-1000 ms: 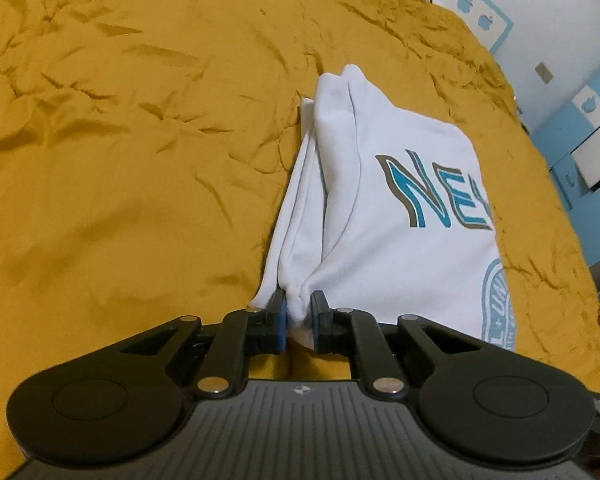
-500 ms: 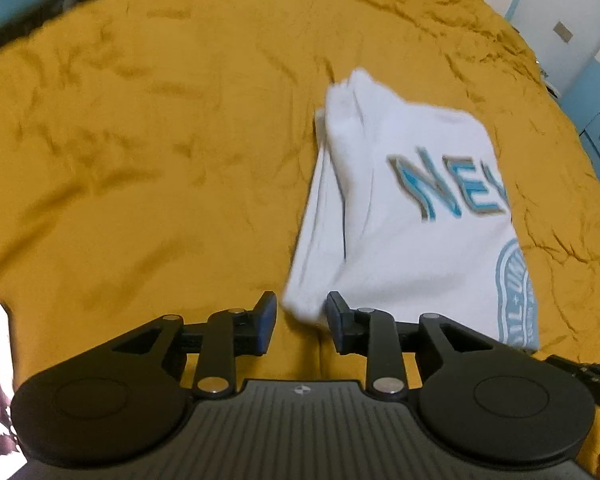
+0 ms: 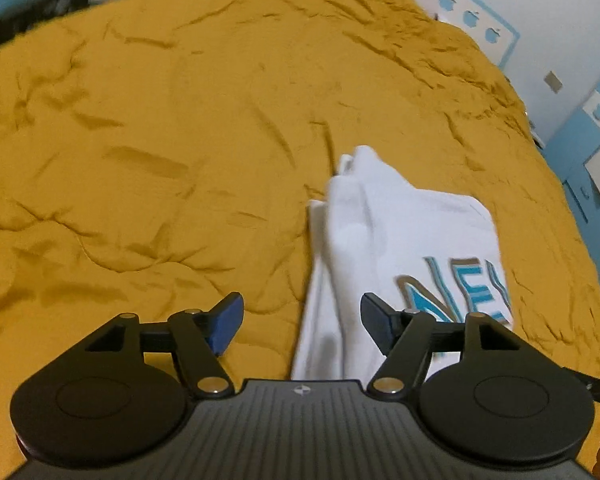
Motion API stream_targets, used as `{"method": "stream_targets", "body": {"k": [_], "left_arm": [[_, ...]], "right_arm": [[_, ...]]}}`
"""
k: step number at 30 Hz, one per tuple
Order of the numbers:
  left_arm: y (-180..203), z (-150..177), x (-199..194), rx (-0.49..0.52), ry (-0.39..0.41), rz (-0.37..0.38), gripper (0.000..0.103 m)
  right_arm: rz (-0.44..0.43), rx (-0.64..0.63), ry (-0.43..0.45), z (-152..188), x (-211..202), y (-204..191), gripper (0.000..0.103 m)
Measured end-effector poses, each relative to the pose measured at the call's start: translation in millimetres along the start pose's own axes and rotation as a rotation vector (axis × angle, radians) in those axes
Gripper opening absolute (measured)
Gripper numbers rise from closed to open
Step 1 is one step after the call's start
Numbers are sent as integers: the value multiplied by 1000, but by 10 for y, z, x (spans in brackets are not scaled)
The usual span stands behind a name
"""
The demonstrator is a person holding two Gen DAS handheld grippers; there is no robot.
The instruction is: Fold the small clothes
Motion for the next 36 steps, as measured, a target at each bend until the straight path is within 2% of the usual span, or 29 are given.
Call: {"method": "stream_targets", "body": {"k": [4,7,10,14,20,28,36], "left_arm": [[-143,21,232,-45,-40,35,82],[-263,21,380,-126,-64,79,84],[-335,-24,496,-209,-65,136,89],[-420,-76,622,-283,-70,190,89],[-518,-168,768,-384,-71,249,90],[-487,-267,946,-389,-82,281,90],[-482,-342,1102,-459,-89,341,90]], "right_arm": [[-22,102,-23,-114,315,52,66],[-14,172,-42,-140,548,126,66],[-14,229,-62,-136,731,208,66],[-11,296,-87,-107,928,316,65],[-23,293,-99,-132,1085,306,65],[-38,313,-99,-250,1321,343,65],[-49,353,-100,-398,1590,357,61]]}}
Point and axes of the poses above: each gripper's, at about its wrist camera, not at the fingertips, and x roughly the way its jaws point, y to its right, z to its underside, the point moved 9 cm from there along x, roughly the way its jaws point, and after that the axes turned 11 degrees about y, right-handed, at the moved point
